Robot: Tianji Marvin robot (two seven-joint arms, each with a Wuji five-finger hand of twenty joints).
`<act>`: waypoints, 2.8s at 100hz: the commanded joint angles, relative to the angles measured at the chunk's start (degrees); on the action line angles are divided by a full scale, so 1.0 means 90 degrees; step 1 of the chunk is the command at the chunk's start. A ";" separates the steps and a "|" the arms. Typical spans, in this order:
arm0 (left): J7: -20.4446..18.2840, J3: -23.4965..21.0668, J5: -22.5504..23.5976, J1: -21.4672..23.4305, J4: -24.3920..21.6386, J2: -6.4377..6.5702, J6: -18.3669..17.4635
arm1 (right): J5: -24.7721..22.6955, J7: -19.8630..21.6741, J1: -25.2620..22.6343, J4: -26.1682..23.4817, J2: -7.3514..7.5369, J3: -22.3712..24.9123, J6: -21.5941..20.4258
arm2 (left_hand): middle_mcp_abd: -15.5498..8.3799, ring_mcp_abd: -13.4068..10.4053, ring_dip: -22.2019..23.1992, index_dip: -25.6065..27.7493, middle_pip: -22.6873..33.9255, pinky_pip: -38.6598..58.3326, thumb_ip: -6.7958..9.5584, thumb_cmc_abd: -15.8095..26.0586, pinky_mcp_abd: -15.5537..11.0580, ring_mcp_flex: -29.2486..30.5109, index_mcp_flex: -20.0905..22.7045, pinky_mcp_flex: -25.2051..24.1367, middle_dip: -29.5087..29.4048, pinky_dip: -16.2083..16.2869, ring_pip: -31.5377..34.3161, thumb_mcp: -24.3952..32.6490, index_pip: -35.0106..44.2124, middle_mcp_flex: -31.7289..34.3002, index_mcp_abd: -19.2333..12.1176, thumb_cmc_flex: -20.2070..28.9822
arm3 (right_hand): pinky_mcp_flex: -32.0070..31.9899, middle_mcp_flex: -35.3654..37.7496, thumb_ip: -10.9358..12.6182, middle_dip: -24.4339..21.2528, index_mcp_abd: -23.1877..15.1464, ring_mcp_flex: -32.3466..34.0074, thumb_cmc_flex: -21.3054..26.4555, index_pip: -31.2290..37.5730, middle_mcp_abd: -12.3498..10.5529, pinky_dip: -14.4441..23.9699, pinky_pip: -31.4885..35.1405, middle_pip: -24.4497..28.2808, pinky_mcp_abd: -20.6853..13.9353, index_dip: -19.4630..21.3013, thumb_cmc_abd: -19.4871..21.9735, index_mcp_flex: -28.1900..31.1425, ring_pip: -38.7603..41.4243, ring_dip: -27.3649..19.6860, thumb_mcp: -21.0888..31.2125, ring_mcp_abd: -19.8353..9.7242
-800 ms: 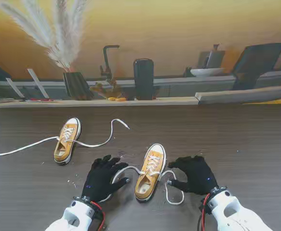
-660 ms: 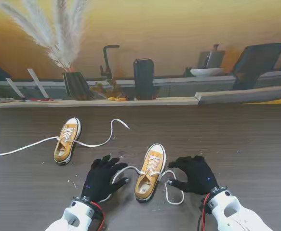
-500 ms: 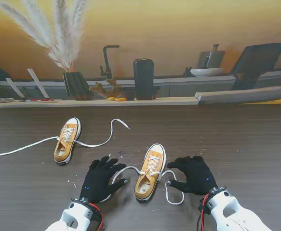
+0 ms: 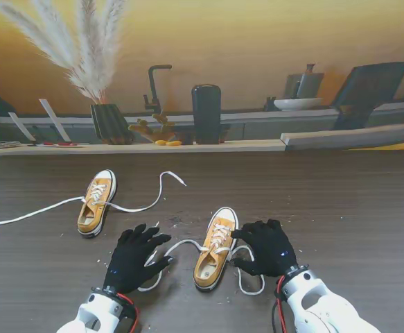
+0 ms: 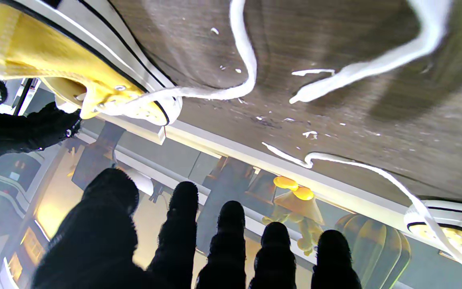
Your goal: Tie the shoelaces into a bow on the shoes
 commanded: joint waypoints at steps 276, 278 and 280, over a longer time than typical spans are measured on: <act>-0.2982 0.2198 0.0922 -0.2226 -0.0342 0.0292 0.3436 | 0.5743 0.2471 -0.0620 -0.1016 -0.0379 0.0667 0.0074 | 0.0246 0.0286 0.0772 0.0378 0.0372 0.0244 0.0289 -0.1536 -0.0076 0.0369 -0.0068 0.0151 0.0613 0.0771 0.0558 0.1196 0.0041 -0.0096 0.0645 0.0427 | 0.6417 0.3784 -0.1032 0.2575 0.0271 0.4323 0.2525 0.3803 -0.0143 0.3466 0.8447 0.4819 0.0230 0.0286 0.0387 0.0768 1.0003 0.3542 0.0539 -0.1073; -0.2999 0.2237 0.0896 -0.2279 -0.0297 0.0293 0.3432 | 0.5745 0.2476 -0.0623 -0.1020 -0.0378 0.0670 0.0078 | 0.0243 0.0286 0.0777 0.0383 0.0376 0.0250 0.0284 -0.1530 -0.0075 0.0376 -0.0067 0.0158 0.0615 0.0778 0.0568 0.1207 0.0049 -0.0097 0.0636 0.0423 | 0.6417 0.3785 -0.1032 0.2576 0.0270 0.4323 0.2524 0.3802 -0.0141 0.3466 0.8447 0.4817 0.0230 0.0287 0.0388 0.0768 1.0003 0.3542 0.0536 -0.1073; -0.2996 0.2278 0.0853 -0.2337 -0.0238 0.0289 0.3417 | 0.5750 0.2481 -0.0625 -0.1024 -0.0377 0.0674 0.0080 | 0.0248 0.0294 0.0783 0.0388 0.0381 0.0255 0.0281 -0.1534 -0.0076 0.0382 -0.0063 0.0162 0.0618 0.0784 0.0578 0.1222 0.0057 -0.0093 0.0621 0.0429 | 0.6417 0.3785 -0.1031 0.2578 0.0273 0.4323 0.2525 0.3803 -0.0140 0.3467 0.8447 0.4815 0.0230 0.0288 0.0389 0.0774 1.0002 0.3542 0.0534 -0.1073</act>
